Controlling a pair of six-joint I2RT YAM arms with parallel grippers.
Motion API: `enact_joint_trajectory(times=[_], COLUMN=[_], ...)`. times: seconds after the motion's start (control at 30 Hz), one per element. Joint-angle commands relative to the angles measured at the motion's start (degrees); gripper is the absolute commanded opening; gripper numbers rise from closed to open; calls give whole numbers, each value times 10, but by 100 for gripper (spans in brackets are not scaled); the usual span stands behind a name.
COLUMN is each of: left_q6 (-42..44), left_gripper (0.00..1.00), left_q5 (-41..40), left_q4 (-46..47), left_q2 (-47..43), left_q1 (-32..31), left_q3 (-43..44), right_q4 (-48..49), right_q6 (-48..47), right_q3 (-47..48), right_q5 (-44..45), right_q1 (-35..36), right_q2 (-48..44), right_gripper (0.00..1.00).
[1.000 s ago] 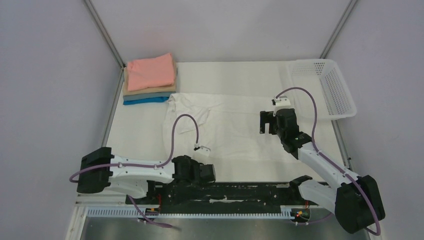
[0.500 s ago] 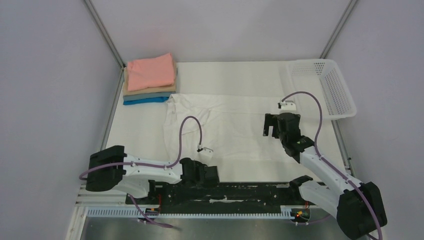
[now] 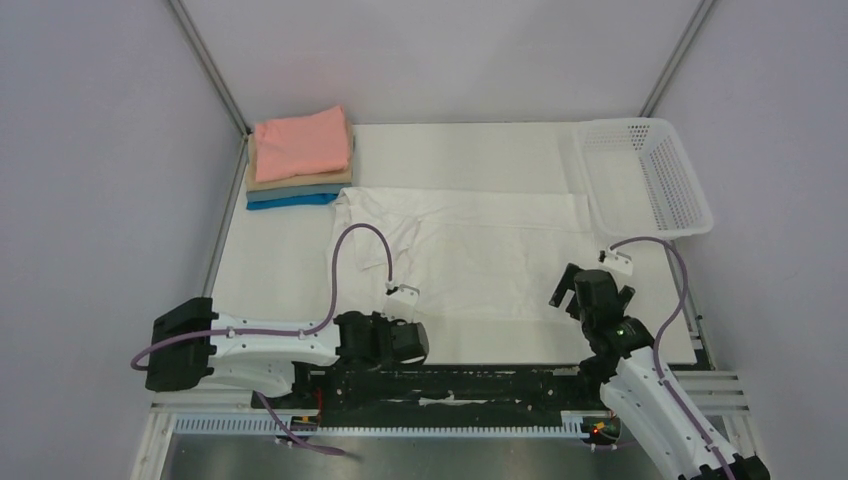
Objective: Fold and stack the t-shirts
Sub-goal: Grab the side of the flattened tshirt closest away from the robot with both arms
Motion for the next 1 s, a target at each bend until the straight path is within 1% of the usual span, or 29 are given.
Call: enact_joint_trajectory(times=[0.0, 0.13, 0.23, 0.4, 0.5, 0.53, 0.6, 0.67, 0.77, 0.83, 0.97], left_q6=[39, 51, 61, 85, 90, 92, 92, 92, 92, 92, 99], left_gripper=[2, 2, 2, 2, 2, 2, 2, 2, 2, 2, 2], left_q5=[-18, -20, -18, -2, 3, 2, 0, 0, 1, 0, 1], left_q4=[26, 20, 23, 39, 40, 40, 41, 41, 43, 45, 46], left_q2=[-24, -36, -52, -67, -66, -66, -66, -65, -68, -68, -67], left_q1=[13, 27, 45, 67, 77, 78, 82, 87, 94, 100, 108], left_q3=[-4, -3, -9, -14, -10, -9, -8, -9, -12, -14, -10], right_q4=[-41, -35, -23, -11, -10, -12, -11, -2, 14, 23, 25], right_q6=[112, 152, 180, 204, 184, 175, 167, 157, 154, 152, 147], right_q3=[-20, -46, -74, -108, -97, -91, -88, -92, -103, -111, -118], right_q5=[-19, -2, 1, 33, 35, 45, 60, 49, 31, 23, 31], right_q1=[-15, -20, -23, -24, -24, -24, -24, -24, -24, -24, -24], right_q2=[-31, -37, -45, -76, -93, -95, -91, -81, -65, -62, -68], right_gripper=[98, 98, 96, 89, 84, 81, 71, 63, 56, 48, 36])
